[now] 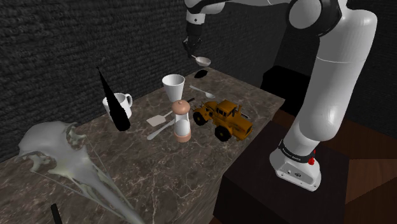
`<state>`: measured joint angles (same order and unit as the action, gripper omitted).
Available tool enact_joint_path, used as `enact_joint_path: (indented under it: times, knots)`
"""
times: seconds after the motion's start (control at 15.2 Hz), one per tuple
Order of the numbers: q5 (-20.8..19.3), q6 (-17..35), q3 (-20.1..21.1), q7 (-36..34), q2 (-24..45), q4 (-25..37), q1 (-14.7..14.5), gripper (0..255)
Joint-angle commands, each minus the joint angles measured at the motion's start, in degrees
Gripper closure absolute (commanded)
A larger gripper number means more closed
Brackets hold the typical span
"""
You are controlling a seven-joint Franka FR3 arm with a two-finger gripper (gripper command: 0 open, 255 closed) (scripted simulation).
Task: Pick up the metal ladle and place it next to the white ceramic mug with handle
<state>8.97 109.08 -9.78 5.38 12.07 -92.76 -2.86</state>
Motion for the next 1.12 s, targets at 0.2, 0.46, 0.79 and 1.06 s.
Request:
enact_joint_path:
  times: [0.2,0.46,0.79,1.06]
  knots:
    - [-0.6,-0.8,2.2,-6.3,3.5,5.0,-3.6,255]
    - [-1.1,-1.9,3.7,-10.9,7.3,10.5,-6.4,255]
    - [-1.8,-4.6,5.3,-16.5,13.7,20.0,-9.8,255]
    - [-1.8,-2.6,5.4,-17.0,14.5,19.0,-10.3,255]
